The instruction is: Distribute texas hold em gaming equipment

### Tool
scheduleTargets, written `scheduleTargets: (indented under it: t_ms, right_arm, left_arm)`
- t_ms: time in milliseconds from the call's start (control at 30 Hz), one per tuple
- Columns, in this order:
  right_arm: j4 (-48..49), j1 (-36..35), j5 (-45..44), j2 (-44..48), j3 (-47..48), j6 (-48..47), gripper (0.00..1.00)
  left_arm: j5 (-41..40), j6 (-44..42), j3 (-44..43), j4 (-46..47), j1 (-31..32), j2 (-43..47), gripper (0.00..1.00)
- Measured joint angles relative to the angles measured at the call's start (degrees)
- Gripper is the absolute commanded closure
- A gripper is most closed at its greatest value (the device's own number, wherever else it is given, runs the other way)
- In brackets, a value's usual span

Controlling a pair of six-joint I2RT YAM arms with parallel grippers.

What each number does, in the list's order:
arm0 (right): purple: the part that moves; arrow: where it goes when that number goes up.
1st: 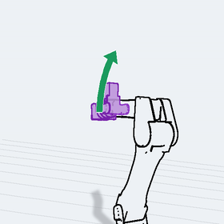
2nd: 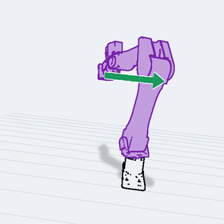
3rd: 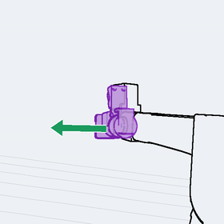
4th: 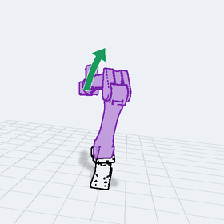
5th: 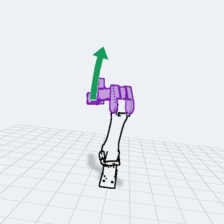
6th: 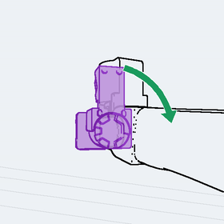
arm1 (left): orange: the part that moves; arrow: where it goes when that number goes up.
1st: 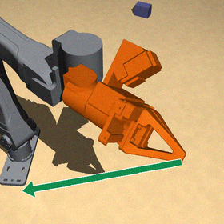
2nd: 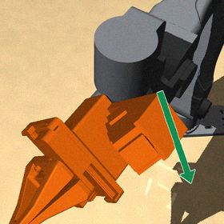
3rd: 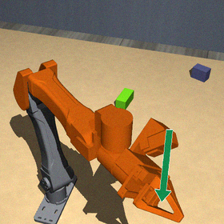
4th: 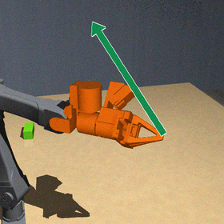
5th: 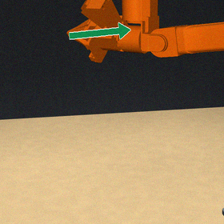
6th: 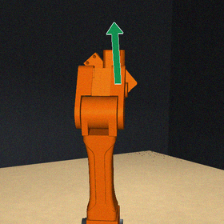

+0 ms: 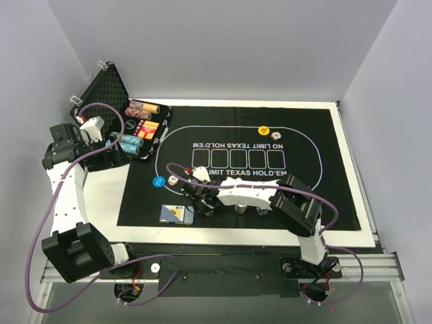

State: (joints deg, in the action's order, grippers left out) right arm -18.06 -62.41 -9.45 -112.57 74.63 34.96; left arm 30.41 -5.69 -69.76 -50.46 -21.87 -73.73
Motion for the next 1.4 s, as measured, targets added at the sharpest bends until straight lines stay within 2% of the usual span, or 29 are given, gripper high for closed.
scheduleTargets:
  t_ms: [633, 933, 1167, 1400]
  right_arm:
    - [2.5, -1.2, -2.1, 2.3, -3.6, 1.9, 0.51]
    - [2.3, -1.4, -1.7, 2.6, -4.0, 2.1, 0.55]
    - [1.9, -1.4, -1.4, 2.7, -4.0, 2.2, 0.69]
    - [1.5, -1.2, -0.9, 2.7, -3.8, 2.1, 0.8]
  left_arm:
    - [-0.2, -0.1, 0.0, 0.0, 0.0, 0.0, 0.05]
    - [-0.2, -0.2, 0.0, 0.0, 0.0, 0.0, 0.05]
    - [-0.2, -0.5, 0.0, 0.0, -0.1, 0.0, 0.05]
    - [-0.2, -0.6, 0.0, 0.0, -0.3, 0.0, 0.05]
